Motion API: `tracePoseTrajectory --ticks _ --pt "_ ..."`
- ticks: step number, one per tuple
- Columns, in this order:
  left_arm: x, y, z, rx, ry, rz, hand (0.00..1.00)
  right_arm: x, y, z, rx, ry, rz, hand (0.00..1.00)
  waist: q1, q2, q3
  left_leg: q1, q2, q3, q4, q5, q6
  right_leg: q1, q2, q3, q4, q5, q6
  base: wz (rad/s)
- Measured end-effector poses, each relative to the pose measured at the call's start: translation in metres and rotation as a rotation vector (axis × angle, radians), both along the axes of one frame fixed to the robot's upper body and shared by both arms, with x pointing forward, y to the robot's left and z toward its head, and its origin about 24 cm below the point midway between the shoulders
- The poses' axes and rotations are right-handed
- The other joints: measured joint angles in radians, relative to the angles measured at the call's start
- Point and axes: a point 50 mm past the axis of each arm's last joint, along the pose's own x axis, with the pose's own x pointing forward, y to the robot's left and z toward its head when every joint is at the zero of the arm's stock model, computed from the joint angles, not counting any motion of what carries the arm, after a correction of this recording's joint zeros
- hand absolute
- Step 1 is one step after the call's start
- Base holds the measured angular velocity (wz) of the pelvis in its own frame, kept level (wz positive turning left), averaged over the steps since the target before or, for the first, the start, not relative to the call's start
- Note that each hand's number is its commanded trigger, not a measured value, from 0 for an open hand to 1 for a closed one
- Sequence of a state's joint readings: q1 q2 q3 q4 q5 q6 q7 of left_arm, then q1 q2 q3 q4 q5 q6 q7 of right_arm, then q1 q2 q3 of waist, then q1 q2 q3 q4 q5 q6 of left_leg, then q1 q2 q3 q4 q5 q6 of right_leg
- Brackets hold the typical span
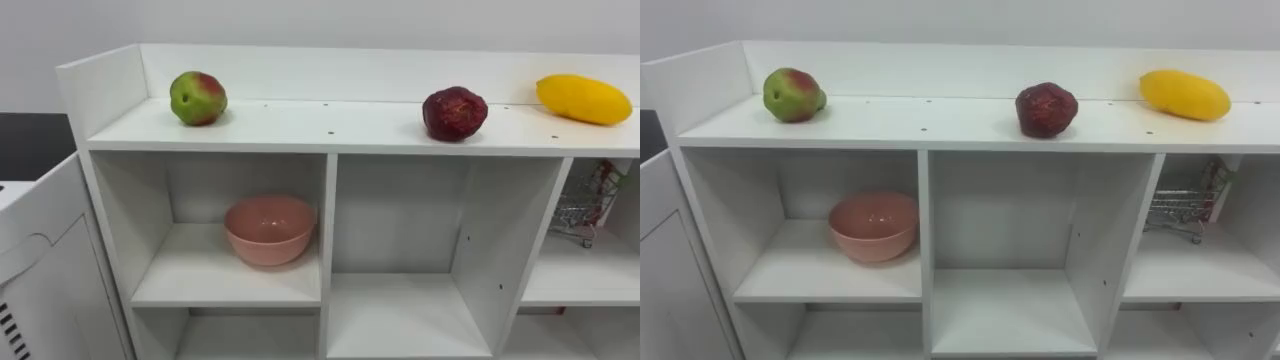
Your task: Arrange fruit in the closet
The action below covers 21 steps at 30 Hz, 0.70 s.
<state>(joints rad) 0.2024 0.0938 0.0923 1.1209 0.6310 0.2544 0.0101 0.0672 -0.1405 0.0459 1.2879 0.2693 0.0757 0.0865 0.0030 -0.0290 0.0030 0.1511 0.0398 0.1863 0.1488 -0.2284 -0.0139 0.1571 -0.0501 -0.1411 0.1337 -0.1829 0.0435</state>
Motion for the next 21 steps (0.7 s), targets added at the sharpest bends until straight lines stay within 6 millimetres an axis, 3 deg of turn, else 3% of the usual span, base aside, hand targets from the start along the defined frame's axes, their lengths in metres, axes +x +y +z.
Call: tracePoseTrajectory --ticks 15,21 --pt "0.003 0.000 0.000 0.004 -0.014 0.001 0.00 0.001 0.000 0.000 -0.027 0.003 -0.016 0.00 0.000 0.007 0.0003 -0.002 0.000 0.001 0.002 0.000 0.000 0.001 0.000 0.002 0.000 0.000 0.000 0.00" --pt "0.010 0.000 0.000 0.004 -0.065 -0.013 0.00 0.001 0.000 0.000 -0.039 -0.016 -0.136 0.00 -0.001 0.010 -0.0004 -0.006 0.000 0.000 0.005 0.000 0.000 0.002 0.000 0.001 0.002 0.000 0.000 0.00"
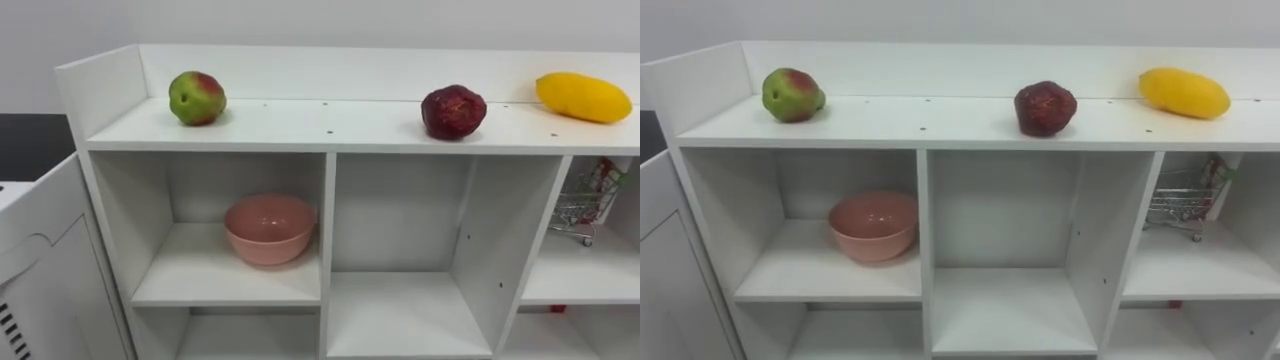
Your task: Arrange fruit in the closet
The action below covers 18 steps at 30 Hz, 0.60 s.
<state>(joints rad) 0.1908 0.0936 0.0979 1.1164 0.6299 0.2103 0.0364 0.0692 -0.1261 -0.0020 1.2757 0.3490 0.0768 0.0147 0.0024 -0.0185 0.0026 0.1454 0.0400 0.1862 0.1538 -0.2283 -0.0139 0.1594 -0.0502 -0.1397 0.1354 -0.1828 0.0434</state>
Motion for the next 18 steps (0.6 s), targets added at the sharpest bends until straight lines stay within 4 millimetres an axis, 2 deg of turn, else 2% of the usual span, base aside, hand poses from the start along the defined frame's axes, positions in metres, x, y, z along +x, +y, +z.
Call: tracePoseTrajectory --ticks 4,6,7,9,11,14,18 --pt "0.005 0.001 0.001 -0.009 -0.045 0.008 0.00 0.025 -0.011 0.008 -0.054 -0.118 -0.098 0.00 -0.009 -0.003 0.0014 0.001 -0.001 0.003 0.002 0.000 0.000 0.000 -0.001 0.001 0.001 0.000 0.000 -0.02" --pt "0.006 0.002 0.001 0.005 -0.065 0.015 0.00 0.058 -0.021 0.021 -0.107 -0.258 -0.146 0.00 -0.024 -0.007 0.0044 0.004 0.000 0.004 0.004 0.000 0.000 -0.004 -0.001 0.000 0.002 0.000 0.000 0.00" --pt "0.007 0.003 0.001 0.007 -0.072 0.023 0.00 0.066 -0.023 0.026 -0.118 -0.301 -0.159 0.00 -0.026 -0.007 0.0047 0.004 0.000 0.004 0.004 0.000 0.000 -0.004 -0.001 -0.001 0.001 0.000 0.000 0.00" --pt "0.011 0.006 0.003 0.023 -0.098 0.019 0.00 0.109 -0.030 0.056 -0.177 -0.512 -0.171 0.00 -0.031 -0.009 0.0048 -0.002 0.000 0.008 0.006 0.000 0.000 -0.017 -0.001 0.001 0.001 0.000 0.000 -0.07" --pt "0.011 0.008 0.004 0.037 -0.113 0.019 0.00 0.133 -0.034 0.081 -0.233 -0.666 -0.176 0.00 -0.029 -0.012 0.0054 -0.001 0.000 0.015 0.006 0.000 0.000 -0.018 0.000 0.001 0.000 0.000 0.000 -0.08" --pt "0.013 0.010 0.006 0.062 -0.145 0.012 0.00 0.158 -0.035 0.116 -0.300 -0.841 -0.185 0.00 -0.025 -0.019 0.0017 0.000 0.001 0.016 0.007 0.000 0.000 -0.018 0.000 0.001 0.004 0.000 0.000 0.00" --pt "0.005 0.011 0.006 0.078 -0.133 0.011 0.00 0.171 -0.031 0.144 -0.351 -0.963 -0.154 0.00 -0.025 -0.033 -0.0017 -0.002 0.000 0.017 0.007 0.000 0.000 -0.018 -0.001 0.000 0.008 0.000 0.000 -0.03"
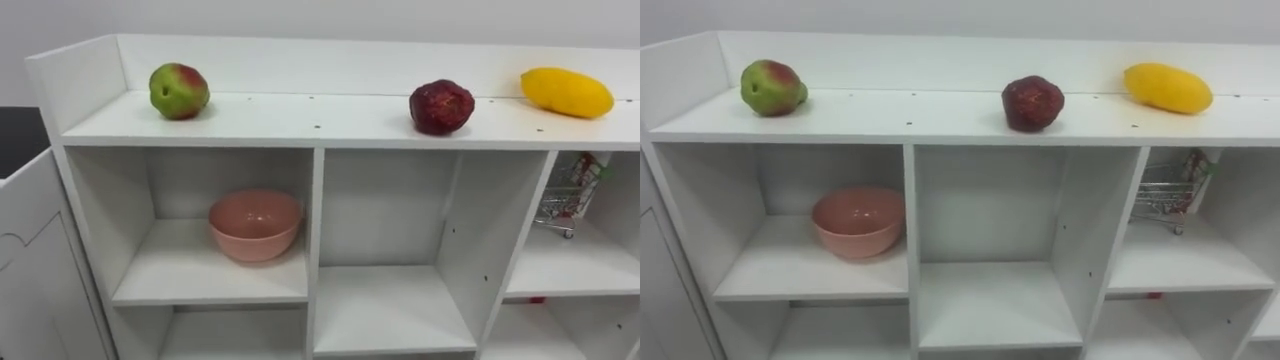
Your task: Arrange fruit in the closet
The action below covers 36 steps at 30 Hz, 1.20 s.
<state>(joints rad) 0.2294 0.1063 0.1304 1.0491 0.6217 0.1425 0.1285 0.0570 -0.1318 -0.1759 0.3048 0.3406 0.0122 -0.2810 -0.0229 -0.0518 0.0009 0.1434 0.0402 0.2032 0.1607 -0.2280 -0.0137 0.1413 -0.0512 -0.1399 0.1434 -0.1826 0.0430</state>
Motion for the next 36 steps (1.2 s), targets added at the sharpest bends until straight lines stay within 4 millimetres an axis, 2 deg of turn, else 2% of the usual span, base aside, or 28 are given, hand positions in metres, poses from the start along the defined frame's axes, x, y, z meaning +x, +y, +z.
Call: tracePoseTrajectory --ticks 3,7,11,19,21,25,28,32,36 --pt "-0.003 -0.001 0.000 0.000 0.006 0.000 0.00 0.009 0.001 0.028 -0.068 -0.105 -0.008 0.00 0.000 0.004 -0.0030 -0.010 0.000 -0.001 0.000 0.000 0.000 -0.022 -0.001 0.002 0.009 0.000 0.000 -0.07" --pt "-0.005 -0.004 -0.001 -0.002 0.009 -0.034 0.00 0.029 0.008 0.071 -0.219 -0.271 0.002 0.00 0.005 0.015 -0.0008 -0.013 0.000 -0.014 0.000 0.000 0.000 -0.027 0.001 0.011 0.008 0.000 0.000 -0.12" --pt "-0.003 -0.006 -0.001 -0.016 -0.019 -0.044 0.00 0.039 0.012 0.105 -0.282 -0.425 -0.007 0.00 0.002 0.023 -0.0054 -0.012 0.001 -0.016 0.000 0.000 0.000 -0.025 0.002 0.006 0.008 0.000 0.000 0.00" --pt "-0.004 -0.009 -0.002 -0.033 -0.007 -0.064 0.00 0.042 0.014 0.135 -0.318 -0.550 0.001 0.00 0.029 0.007 -0.0012 -0.017 0.001 -0.020 0.004 0.001 0.000 -0.029 0.002 0.001 0.011 0.000 0.000 0.02" --pt "-0.005 -0.010 -0.002 -0.046 0.001 -0.066 0.00 0.045 0.015 0.144 -0.322 -0.587 0.001 0.00 0.029 0.003 -0.0029 -0.025 0.001 -0.024 0.007 0.001 0.000 -0.037 0.001 0.001 0.015 0.001 -0.001 0.02" --pt "-0.003 -0.010 -0.002 -0.052 -0.011 -0.069 0.00 0.050 0.017 0.167 -0.351 -0.685 0.006 0.00 0.041 -0.002 -0.0019 -0.026 0.000 -0.051 0.011 0.001 0.001 -0.038 0.002 -0.002 0.025 0.001 -0.002 0.03" --pt "0.003 -0.010 -0.002 -0.063 -0.025 -0.077 0.00 0.055 0.020 0.180 -0.354 -0.742 0.015 0.00 0.058 -0.004 0.0001 -0.029 0.000 -0.059 0.013 0.001 0.001 -0.039 0.002 -0.008 0.027 0.001 -0.002 0.02" --pt "0.008 -0.011 -0.002 -0.076 -0.036 -0.086 0.00 0.064 0.028 0.201 -0.363 -0.827 0.063 0.00 0.061 -0.005 0.0008 -0.036 0.000 -0.070 0.021 0.001 0.001 -0.038 0.002 -0.018 0.027 0.002 -0.003 0.07" --pt "0.008 -0.010 -0.001 -0.082 -0.036 -0.088 0.00 0.067 0.031 0.208 -0.377 -0.857 0.097 0.00 0.072 -0.007 0.0003 -0.044 0.000 -0.073 0.025 0.001 0.001 -0.038 0.002 -0.026 0.027 0.003 -0.004 0.05"
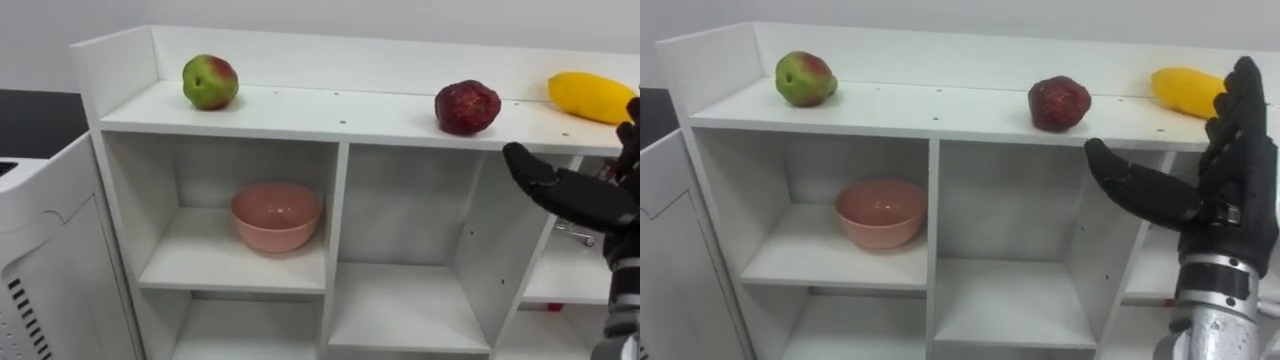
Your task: Arrange fruit in the closet
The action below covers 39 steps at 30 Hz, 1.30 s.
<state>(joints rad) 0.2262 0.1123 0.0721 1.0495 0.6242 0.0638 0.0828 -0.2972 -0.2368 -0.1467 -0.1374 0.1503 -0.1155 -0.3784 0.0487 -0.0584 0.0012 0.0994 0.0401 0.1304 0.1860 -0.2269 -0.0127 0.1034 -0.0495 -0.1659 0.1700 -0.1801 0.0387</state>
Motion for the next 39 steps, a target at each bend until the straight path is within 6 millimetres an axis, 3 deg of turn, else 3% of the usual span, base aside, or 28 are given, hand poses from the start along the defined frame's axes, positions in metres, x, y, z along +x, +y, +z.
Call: tracePoseTrajectory --ticks 13,22,36,39 --pt "0.001 0.000 0.000 0.002 0.000 -0.005 0.00 0.009 0.002 0.008 -0.002 -0.011 0.023 0.00 0.018 0.000 0.0024 -0.004 0.000 -0.023 0.003 0.000 0.000 0.002 0.000 -0.013 0.000 0.000 0.000 0.04" --pt "0.001 0.005 0.001 0.014 0.001 -0.013 0.00 0.019 -0.005 0.016 0.013 -0.014 0.008 0.00 0.036 -0.024 0.0137 -0.012 -0.001 -0.038 0.006 0.000 0.000 0.003 0.000 -0.027 -0.001 0.000 0.000 0.03" --pt "0.008 0.007 0.002 0.034 0.010 -0.019 0.00 0.040 -0.013 0.013 0.066 0.064 0.035 0.00 0.040 -0.030 0.0087 -0.020 -0.001 -0.052 0.011 0.000 -0.001 0.007 0.000 -0.040 -0.003 0.000 0.000 0.03" --pt "0.006 0.010 0.003 0.042 0.016 -0.006 0.00 0.041 -0.015 0.010 0.083 0.078 0.042 0.00 0.040 -0.038 0.0001 -0.022 -0.001 -0.054 0.012 0.001 -0.001 0.004 -0.001 -0.055 -0.003 0.000 0.000 0.00"
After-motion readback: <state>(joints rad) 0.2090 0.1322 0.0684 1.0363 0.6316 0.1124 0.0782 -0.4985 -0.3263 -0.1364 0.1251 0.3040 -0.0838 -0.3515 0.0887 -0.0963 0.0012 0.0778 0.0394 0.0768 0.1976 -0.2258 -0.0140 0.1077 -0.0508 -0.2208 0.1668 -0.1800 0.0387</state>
